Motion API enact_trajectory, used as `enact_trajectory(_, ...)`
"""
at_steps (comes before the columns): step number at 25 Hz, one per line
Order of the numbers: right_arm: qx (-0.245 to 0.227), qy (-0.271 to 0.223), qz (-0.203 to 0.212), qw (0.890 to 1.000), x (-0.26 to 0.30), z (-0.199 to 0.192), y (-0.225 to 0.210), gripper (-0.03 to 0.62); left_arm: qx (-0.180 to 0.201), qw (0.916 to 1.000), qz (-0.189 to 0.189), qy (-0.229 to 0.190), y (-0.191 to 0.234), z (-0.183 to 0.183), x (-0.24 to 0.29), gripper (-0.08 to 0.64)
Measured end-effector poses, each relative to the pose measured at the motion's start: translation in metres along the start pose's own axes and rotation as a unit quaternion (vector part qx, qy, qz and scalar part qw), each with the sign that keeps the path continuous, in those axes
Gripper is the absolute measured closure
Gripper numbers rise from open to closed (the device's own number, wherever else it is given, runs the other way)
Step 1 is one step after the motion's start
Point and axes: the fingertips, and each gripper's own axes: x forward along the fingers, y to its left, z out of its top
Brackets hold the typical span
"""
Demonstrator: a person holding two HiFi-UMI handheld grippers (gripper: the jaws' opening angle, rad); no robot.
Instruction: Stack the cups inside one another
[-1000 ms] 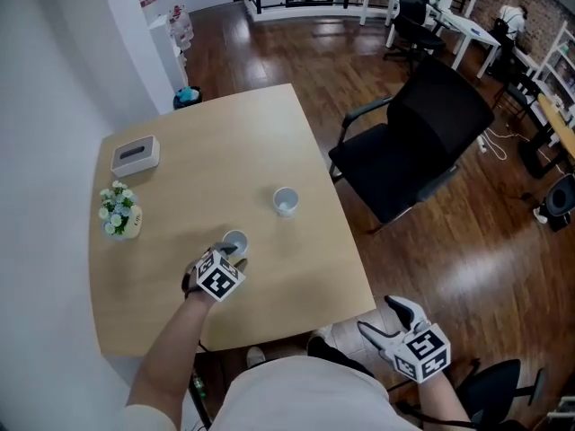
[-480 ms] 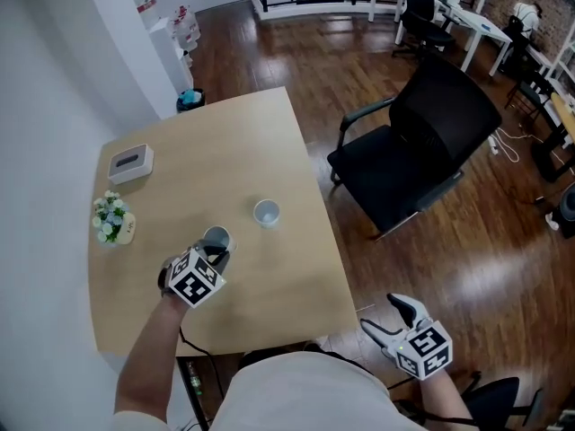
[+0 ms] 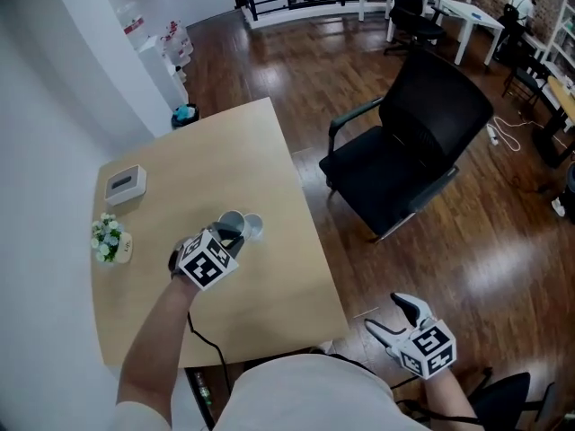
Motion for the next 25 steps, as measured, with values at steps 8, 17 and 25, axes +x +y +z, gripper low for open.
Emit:
enact_trajectory(8, 0.037, -0.002, -0.033, 0.999, -0.027, -0.024, -0.019, 0.264, -0.003, 0.9997, -0.004, 0.025, 0.014, 0.004, 0.037, 0.538)
enact_trajectory(17, 0.051, -0.004, -0.048, 0.998, -0.037, -0.033, -0.022, 0.264, 0.000, 0.9992, -0.012, 0.039, 0.018, 0.008, 0.048, 0.537)
enact_trajectory(25, 0.050, -0.005, -0.051, 0.997, -0.034, -0.032, -0.012, 0.264, 0.003, 0.9998, -0.015, 0.016, 0.017, 0.014, 0.041, 0.449)
